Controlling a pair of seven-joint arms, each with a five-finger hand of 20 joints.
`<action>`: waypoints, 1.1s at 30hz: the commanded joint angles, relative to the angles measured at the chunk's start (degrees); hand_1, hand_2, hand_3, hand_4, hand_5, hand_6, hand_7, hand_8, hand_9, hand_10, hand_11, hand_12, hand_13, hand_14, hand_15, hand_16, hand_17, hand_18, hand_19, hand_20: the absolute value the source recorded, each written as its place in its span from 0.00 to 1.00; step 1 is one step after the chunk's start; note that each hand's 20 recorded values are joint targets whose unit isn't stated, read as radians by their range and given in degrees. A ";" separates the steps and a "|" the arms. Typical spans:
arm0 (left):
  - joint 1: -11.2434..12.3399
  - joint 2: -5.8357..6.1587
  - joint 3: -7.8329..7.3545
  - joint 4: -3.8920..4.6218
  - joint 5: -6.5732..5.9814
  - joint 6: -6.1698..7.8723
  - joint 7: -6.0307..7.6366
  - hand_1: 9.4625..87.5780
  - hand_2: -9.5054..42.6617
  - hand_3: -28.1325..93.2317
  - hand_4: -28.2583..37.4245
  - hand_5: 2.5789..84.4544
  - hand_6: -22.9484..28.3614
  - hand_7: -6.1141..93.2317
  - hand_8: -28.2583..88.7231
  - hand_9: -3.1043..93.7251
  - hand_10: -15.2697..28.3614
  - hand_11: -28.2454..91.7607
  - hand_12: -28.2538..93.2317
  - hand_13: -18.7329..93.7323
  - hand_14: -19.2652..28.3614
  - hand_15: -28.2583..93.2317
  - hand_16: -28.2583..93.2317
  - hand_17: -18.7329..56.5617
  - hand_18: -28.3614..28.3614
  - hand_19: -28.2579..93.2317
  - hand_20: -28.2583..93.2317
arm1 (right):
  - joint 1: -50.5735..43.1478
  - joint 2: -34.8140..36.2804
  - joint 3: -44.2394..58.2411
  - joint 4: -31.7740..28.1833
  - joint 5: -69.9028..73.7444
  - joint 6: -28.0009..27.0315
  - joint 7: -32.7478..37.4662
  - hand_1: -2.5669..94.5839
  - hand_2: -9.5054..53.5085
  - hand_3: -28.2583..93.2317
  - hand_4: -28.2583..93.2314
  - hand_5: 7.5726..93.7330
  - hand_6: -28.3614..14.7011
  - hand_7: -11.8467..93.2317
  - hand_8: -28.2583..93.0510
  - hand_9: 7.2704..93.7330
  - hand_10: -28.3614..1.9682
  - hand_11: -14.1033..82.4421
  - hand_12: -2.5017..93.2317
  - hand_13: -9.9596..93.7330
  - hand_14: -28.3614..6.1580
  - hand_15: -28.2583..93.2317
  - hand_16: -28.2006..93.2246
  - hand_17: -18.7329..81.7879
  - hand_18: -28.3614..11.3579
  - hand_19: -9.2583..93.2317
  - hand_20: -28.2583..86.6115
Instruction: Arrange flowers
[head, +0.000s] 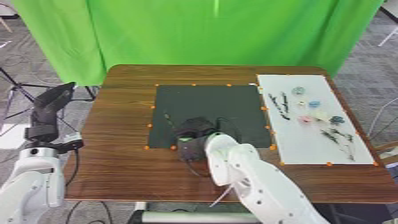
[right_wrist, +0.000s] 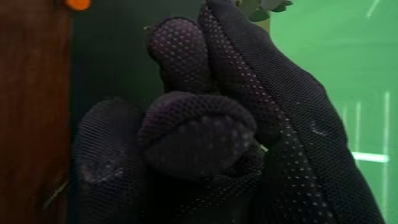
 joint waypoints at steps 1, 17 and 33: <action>0.08 0.43 -0.42 -1.09 0.49 -1.16 -1.59 0.16 0.35 0.80 0.00 0.48 0.53 0.21 0.17 0.42 0.64 0.39 0.29 0.39 0.64 0.28 0.21 0.30 0.59 0.24 0.33 | 0.67 -0.61 -1.15 3.33 -0.21 2.88 2.44 0.78 0.00 0.59 0.22 0.75 0.47 0.58 0.25 0.98 0.45 0.40 0.41 1.00 0.78 0.70 0.39 0.98 0.65 0.87 0.62; 0.62 -0.15 -1.30 -1.68 1.29 -3.20 -3.06 0.17 0.27 0.79 0.00 0.47 0.53 0.20 0.17 0.40 0.63 0.38 0.30 0.39 0.65 0.28 0.21 0.29 0.60 0.24 0.32 | -0.81 -1.43 -2.11 5.58 -3.89 4.47 4.28 0.75 0.00 0.62 0.21 0.71 0.49 0.62 0.24 0.97 0.53 0.40 0.43 1.00 0.80 0.69 0.40 0.98 0.64 0.85 0.65; 0.87 -0.24 -1.79 -2.07 1.55 -4.24 -4.25 0.18 0.23 0.79 0.00 0.46 0.54 0.20 0.17 0.39 0.63 0.38 0.30 0.39 0.66 0.28 0.21 0.28 0.61 0.24 0.32 | -1.21 -0.06 -3.58 5.48 -4.75 3.17 5.63 0.69 0.00 0.67 0.20 0.68 0.52 0.64 0.28 0.96 0.56 0.39 0.46 1.00 0.81 0.69 0.40 0.98 0.64 0.84 0.66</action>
